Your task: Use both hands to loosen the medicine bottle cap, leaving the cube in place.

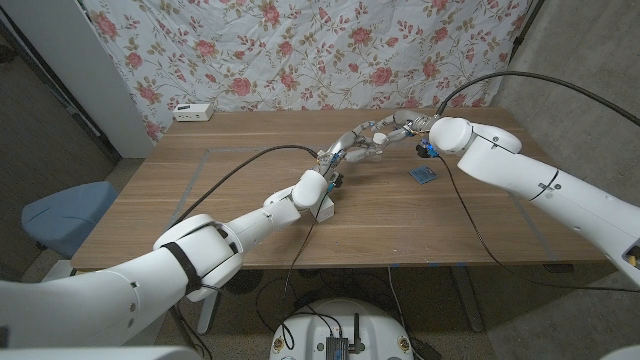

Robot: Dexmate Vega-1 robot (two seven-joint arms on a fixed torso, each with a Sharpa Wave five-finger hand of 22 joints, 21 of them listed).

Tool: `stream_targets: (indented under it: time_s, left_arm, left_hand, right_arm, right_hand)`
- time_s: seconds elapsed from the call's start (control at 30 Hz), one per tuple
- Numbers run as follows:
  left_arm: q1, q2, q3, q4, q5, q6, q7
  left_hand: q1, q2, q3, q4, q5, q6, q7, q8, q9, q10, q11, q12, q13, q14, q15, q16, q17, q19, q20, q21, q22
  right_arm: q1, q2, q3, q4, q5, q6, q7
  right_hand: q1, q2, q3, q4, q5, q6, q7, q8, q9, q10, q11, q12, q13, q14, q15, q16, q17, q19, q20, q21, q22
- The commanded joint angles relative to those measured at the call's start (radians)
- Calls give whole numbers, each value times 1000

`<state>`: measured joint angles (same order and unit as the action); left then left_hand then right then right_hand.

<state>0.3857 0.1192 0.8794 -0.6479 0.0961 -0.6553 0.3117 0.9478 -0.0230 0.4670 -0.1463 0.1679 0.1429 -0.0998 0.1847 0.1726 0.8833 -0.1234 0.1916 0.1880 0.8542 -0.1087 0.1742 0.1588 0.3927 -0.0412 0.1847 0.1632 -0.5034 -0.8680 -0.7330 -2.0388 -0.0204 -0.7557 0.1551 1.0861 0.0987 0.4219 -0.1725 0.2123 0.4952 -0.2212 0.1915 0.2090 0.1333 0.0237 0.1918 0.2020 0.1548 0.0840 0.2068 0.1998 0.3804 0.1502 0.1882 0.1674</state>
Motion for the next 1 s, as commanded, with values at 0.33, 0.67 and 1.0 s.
stream_targets:
  time_s: [0.33, 0.67, 1.0]
  left_arm:
    - [1, 4, 2, -4, 2, -9, 7]
    - [5, 13, -1, -26, 10, -1, 10]
    - [2, 13, -1, -25, 16, -4, 12]
  left_hand:
    - [2, 4, 6, -1, 9, 6, -1, 2, 3, 23, -15, 6, 5, 6, -86, -2, 1, -6, -8, 1, 3]
    - [1, 3, 6, 0, 9, 10, -1, 3, 3, 23, -15, 6, 5, 6, -88, -2, 1, -7, -7, 0, 3]
    - [1, 3, 6, -1, 9, 11, -1, 3, 3, 21, -15, 5, 5, 6, -90, -1, 1, -8, -7, 0, 3]
  right_arm:
    - [13, -17, 9, -23, 24, -16, 27]
    - [45, -3, -29, -31, -7, -93, 21]
    - [64, 0, -50, -33, -22, -123, 13]
  right_hand:
    - [-82, -60, -61, 30, -33, -81, 63, -8, 1, -22, 44, 2, 3, -15, 30, -3, -1, 3, 20, 3, 4]
    - [-191, -82, -111, 63, -33, -77, 109, 8, 7, -19, 59, 11, 4, -10, 45, 2, 3, 20, 5, 10, 6]
    - [-298, -88, -153, 106, -35, -80, 162, 13, 12, -17, 69, 13, 5, -10, 55, 4, 8, 25, 3, 10, 7]
